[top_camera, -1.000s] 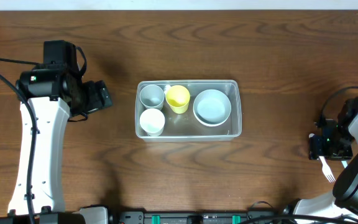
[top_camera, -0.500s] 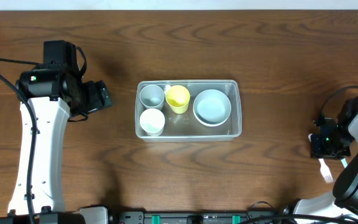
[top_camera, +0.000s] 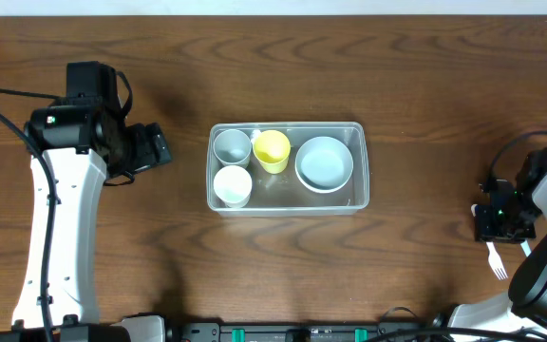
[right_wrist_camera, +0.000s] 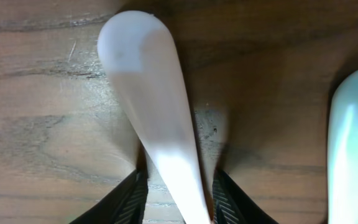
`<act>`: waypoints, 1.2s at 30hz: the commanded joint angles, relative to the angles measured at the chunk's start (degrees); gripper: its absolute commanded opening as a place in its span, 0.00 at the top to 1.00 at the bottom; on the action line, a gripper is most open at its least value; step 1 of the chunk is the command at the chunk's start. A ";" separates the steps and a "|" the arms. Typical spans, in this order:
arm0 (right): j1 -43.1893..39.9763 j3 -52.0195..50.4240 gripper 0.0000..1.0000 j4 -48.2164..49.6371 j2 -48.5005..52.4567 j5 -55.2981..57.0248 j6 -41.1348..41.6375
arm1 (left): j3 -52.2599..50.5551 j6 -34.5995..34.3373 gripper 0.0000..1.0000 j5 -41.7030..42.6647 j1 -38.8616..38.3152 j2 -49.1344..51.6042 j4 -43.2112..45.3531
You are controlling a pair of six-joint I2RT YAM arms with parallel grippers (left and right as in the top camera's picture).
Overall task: Pack container
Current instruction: 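Lower the right gripper and grasp the white fork handle, then carry the white fork into the container's front and release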
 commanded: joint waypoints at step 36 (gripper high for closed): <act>0.66 5.01 0.99 0.74 -1.31 -4.24 8.66 | -0.50 -0.52 0.02 -0.24 0.31 0.11 -0.17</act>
